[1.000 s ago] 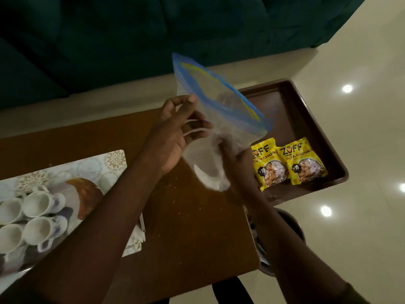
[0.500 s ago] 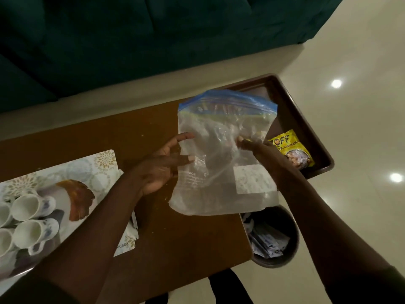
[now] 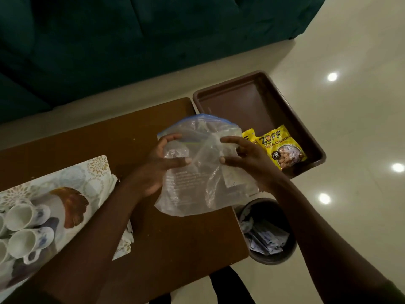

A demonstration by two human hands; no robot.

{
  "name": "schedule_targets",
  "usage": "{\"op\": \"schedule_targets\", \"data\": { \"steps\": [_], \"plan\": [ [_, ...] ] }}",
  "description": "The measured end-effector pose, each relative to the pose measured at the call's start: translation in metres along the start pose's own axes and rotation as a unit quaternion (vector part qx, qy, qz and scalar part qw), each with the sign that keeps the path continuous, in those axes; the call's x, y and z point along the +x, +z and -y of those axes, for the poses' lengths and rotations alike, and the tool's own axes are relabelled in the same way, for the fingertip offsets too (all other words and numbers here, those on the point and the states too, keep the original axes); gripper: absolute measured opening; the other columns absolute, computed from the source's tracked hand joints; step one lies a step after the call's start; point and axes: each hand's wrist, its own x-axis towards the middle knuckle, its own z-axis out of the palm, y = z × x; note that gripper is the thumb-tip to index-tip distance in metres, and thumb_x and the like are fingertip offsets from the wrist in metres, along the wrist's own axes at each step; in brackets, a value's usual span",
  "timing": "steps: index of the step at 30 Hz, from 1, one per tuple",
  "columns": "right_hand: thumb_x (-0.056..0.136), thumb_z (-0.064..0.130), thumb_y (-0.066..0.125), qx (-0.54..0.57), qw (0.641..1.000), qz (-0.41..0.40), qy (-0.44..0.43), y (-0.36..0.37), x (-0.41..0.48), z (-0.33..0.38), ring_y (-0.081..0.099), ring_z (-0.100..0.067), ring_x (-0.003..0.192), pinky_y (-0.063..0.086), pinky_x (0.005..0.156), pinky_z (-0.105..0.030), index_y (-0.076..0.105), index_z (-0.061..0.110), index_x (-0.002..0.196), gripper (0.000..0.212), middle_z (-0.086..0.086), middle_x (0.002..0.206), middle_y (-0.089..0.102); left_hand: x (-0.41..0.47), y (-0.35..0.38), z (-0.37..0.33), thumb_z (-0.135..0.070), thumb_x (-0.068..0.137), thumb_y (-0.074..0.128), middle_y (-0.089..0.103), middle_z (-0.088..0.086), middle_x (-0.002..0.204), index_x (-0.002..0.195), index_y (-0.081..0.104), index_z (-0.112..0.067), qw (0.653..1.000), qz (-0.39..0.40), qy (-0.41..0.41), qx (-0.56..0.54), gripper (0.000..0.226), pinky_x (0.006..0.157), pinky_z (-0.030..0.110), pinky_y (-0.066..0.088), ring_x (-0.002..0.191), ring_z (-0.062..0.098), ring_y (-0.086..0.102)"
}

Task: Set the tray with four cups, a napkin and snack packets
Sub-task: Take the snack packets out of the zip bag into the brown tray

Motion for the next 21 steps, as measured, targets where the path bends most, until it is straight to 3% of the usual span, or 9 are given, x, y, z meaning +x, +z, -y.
{"op": "schedule_targets", "data": {
  "steps": [2, 4, 6, 8, 11, 14, 17, 19, 21],
  "plan": [
    [0.067, 0.019, 0.085, -0.003, 1.000, -0.003, 0.021, -0.005, 0.004, 0.002, 0.062, -0.042, 0.109, 0.053, 0.092, -0.057, 0.059, 0.031, 0.125, 0.065, -0.030, 0.121, 0.059, -0.001, -0.005, -0.007, -0.002, 0.059, 0.080, 0.053, -0.005, 0.132, 0.132, 0.053, -0.032, 0.996, 0.047, -0.015, 0.077, 0.084, 0.077, 0.028, 0.059, 0.114, 0.017, 0.063],
    [0.062, 0.013, 0.088, -0.033, 0.999, 0.000, 0.031, -0.009, 0.007, 0.000, 0.065, -0.028, 0.107, 0.055, 0.093, -0.048, 0.053, 0.024, 0.132, 0.079, -0.014, 0.119, 0.063, -0.001, -0.008, -0.013, 0.005, 0.061, 0.080, 0.054, -0.007, 0.130, 0.139, 0.047, -0.029, 0.985, 0.050, -0.016, 0.167, 0.091, 0.082, 0.027, 0.058, 0.111, 0.011, 0.064],
    [0.060, 0.009, 0.089, -0.144, 0.989, -0.007, 0.012, -0.011, 0.011, -0.005, 0.062, -0.017, 0.091, 0.056, 0.083, -0.027, 0.050, 0.017, 0.134, 0.084, -0.003, 0.112, 0.062, 0.000, -0.008, -0.015, 0.008, 0.068, 0.078, 0.053, -0.003, 0.131, 0.137, 0.048, -0.023, 0.949, 0.011, 0.005, 0.314, 0.081, 0.087, 0.028, 0.055, 0.114, 0.015, 0.059],
    [0.062, 0.008, 0.087, -0.281, 0.959, -0.038, -0.017, -0.011, 0.014, -0.009, 0.055, -0.011, 0.078, 0.042, 0.060, -0.004, 0.054, 0.015, 0.131, 0.077, 0.000, 0.104, 0.059, 0.006, -0.006, -0.010, 0.004, 0.072, 0.077, 0.058, 0.002, 0.120, 0.123, 0.059, -0.018, 0.895, -0.065, 0.050, 0.438, 0.058, 0.075, 0.021, 0.050, 0.104, 0.015, 0.056],
    [0.071, 0.015, 0.082, -0.375, 0.920, -0.097, -0.065, -0.014, 0.013, -0.015, 0.061, -0.019, 0.081, 0.035, 0.056, -0.010, 0.070, 0.012, 0.112, 0.043, -0.007, 0.097, 0.070, 0.008, -0.001, -0.002, -0.006, 0.073, 0.079, 0.065, 0.006, 0.101, 0.091, 0.069, -0.012, 0.848, -0.175, 0.126, 0.484, 0.021, 0.061, 0.025, 0.041, 0.087, 0.021, 0.059],
    [0.073, 0.029, 0.082, -0.344, 0.917, -0.155, -0.126, -0.023, 0.011, -0.018, 0.052, -0.017, 0.087, 0.030, 0.063, -0.016, 0.075, 0.008, 0.094, 0.030, -0.007, 0.094, 0.062, 0.006, -0.006, -0.001, -0.019, 0.067, 0.084, 0.048, 0.002, 0.105, 0.078, 0.065, -0.013, 0.770, -0.254, 0.199, 0.550, 0.023, 0.071, 0.026, 0.035, 0.098, 0.017, 0.044],
    [0.078, 0.034, 0.078, -0.277, 0.942, -0.135, -0.130, -0.029, 0.006, -0.017, 0.058, -0.019, 0.097, 0.045, 0.069, -0.025, 0.071, 0.010, 0.095, 0.031, -0.005, 0.103, 0.063, 0.004, -0.009, -0.002, -0.025, 0.074, 0.080, 0.052, 0.000, 0.105, 0.078, 0.057, -0.013, 0.791, -0.218, 0.194, 0.538, 0.027, 0.072, 0.032, 0.040, 0.096, 0.018, 0.049],
    [0.085, 0.029, 0.069, -0.237, 0.951, -0.144, -0.134, -0.021, 0.003, -0.016, 0.068, -0.024, 0.077, 0.052, 0.058, -0.028, 0.067, 0.010, 0.087, 0.019, -0.003, 0.081, 0.069, 0.005, -0.002, 0.002, -0.026, 0.083, 0.072, 0.060, 0.004, 0.085, 0.080, 0.054, -0.013, 0.820, -0.201, 0.148, 0.515, 0.023, 0.059, 0.035, 0.045, 0.073, 0.023, 0.058],
    [0.087, 0.017, 0.063, -0.241, 0.935, -0.198, -0.167, -0.008, 0.002, -0.018, 0.062, -0.024, 0.062, 0.045, 0.053, -0.032, 0.063, 0.008, 0.085, 0.008, -0.003, 0.070, 0.064, 0.008, 0.011, 0.010, -0.020, 0.086, 0.068, 0.063, 0.006, 0.081, 0.084, 0.055, -0.013, 0.843, -0.194, 0.123, 0.487, 0.014, 0.053, 0.031, 0.044, 0.066, 0.022, 0.057]
  ]
}}
